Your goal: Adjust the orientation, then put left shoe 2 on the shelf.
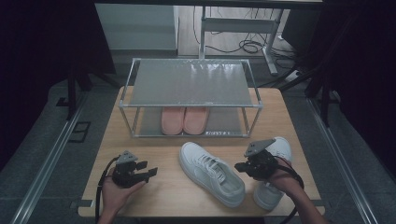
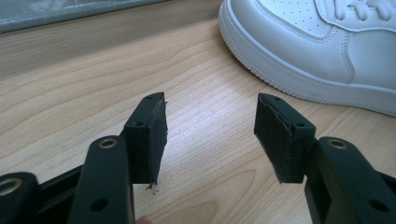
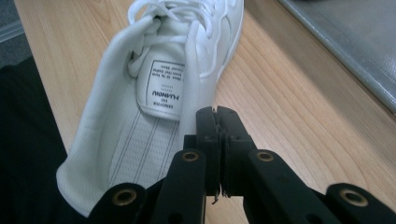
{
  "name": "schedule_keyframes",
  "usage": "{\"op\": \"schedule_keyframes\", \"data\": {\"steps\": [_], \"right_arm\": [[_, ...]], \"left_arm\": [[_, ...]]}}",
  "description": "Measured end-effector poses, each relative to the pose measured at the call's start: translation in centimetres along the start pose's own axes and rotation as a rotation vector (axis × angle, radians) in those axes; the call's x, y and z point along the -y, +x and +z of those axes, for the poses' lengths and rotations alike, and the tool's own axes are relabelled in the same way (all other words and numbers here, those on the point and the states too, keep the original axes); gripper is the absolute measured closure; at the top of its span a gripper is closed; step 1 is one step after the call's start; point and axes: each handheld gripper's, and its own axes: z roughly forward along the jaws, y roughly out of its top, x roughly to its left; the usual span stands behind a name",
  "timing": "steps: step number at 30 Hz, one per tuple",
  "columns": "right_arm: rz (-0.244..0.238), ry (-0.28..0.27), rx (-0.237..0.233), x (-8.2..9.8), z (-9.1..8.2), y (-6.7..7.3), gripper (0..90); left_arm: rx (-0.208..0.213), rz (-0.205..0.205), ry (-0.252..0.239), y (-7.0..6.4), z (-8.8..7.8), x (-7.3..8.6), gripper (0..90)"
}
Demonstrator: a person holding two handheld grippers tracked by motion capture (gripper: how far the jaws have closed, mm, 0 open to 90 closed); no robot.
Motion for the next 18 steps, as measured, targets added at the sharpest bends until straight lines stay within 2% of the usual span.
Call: {"op": "schedule_keyframes", "data": {"steps": [7, 14, 18], "right_arm": [[0.011, -0.007, -0.002, -0.4, 0.2, 0.0, 85.2], [0.007, 0.024, -0.019, -0.8, 1.2, 0.6, 67.5], [0.001, 0.051, -0.015, -1.2, 2.0, 0.8, 63.5]], "left_arm": [[0.005, -0.002, -0.002, 0.0, 0.2, -0.1, 44.4], [0.01, 0.002, -0.007, -0.2, 0.0, -0.1, 44.4], [0.009, 0.0, 0.003, 0.0, 0.2, 0.0, 44.4]]}}
